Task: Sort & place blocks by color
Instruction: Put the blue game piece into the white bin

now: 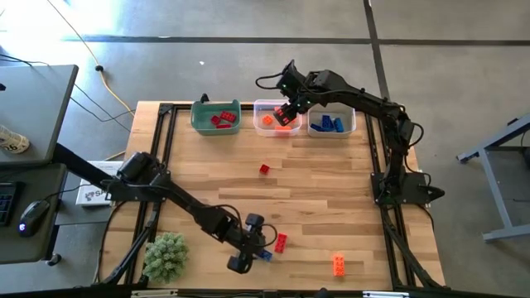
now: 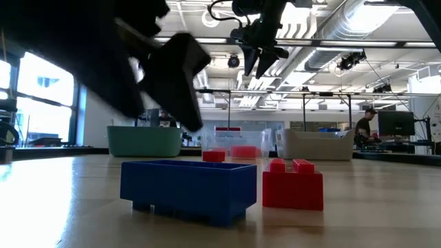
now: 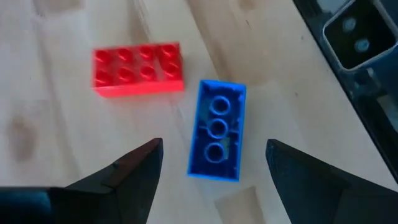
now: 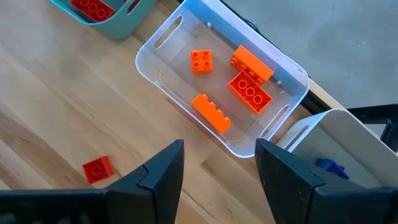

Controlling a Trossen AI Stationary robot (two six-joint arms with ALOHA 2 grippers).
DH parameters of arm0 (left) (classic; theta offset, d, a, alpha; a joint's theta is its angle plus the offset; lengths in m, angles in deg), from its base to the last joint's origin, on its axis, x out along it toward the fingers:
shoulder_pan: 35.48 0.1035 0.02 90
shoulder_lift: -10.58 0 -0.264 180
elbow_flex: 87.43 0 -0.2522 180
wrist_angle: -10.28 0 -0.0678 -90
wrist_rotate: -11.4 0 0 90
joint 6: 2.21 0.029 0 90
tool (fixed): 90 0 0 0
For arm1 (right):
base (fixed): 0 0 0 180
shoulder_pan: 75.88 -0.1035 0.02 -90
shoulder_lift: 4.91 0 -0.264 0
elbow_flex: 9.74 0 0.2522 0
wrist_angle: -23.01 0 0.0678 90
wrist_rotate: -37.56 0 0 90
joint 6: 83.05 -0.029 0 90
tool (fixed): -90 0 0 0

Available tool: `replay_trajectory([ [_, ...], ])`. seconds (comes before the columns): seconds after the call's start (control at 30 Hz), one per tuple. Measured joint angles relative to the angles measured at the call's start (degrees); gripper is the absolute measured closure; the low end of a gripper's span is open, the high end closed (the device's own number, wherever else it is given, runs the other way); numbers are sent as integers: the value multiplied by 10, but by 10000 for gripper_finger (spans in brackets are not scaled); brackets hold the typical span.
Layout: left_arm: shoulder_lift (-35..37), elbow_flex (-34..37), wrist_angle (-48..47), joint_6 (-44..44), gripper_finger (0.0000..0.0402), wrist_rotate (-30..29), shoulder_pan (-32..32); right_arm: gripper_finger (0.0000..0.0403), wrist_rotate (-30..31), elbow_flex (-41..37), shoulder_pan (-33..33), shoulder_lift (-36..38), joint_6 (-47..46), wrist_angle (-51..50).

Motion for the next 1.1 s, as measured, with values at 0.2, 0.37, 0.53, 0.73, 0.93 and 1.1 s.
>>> replay_trajectory([
  [0.2, -30, 0, 22, -9, 126, -4, -7, 217, 1, 0, 0, 0, 0, 0],
  [0.37, -50, 0, 34, -10, 126, -13, -7, 217, 3, 0, 0, 0, 0, 0],
  [0.53, -59, 0, 43, -9, 134, -30, -7, 217, 3, 0, 0, 0, 0, 0],
  [0.73, -58, 0, 43, 3, 207, -29, 7, 217, 15, 0, 0, 0, 2, 0],
  [0.93, -57, -1, 39, 46, 296, 8, 29, 217, 18, 0, 0, 0, 12, -1],
  [1.1, -47, -1, 1, 84, 296, 22, 56, 217, 18, 0, 2, 0, 15, -5],
])
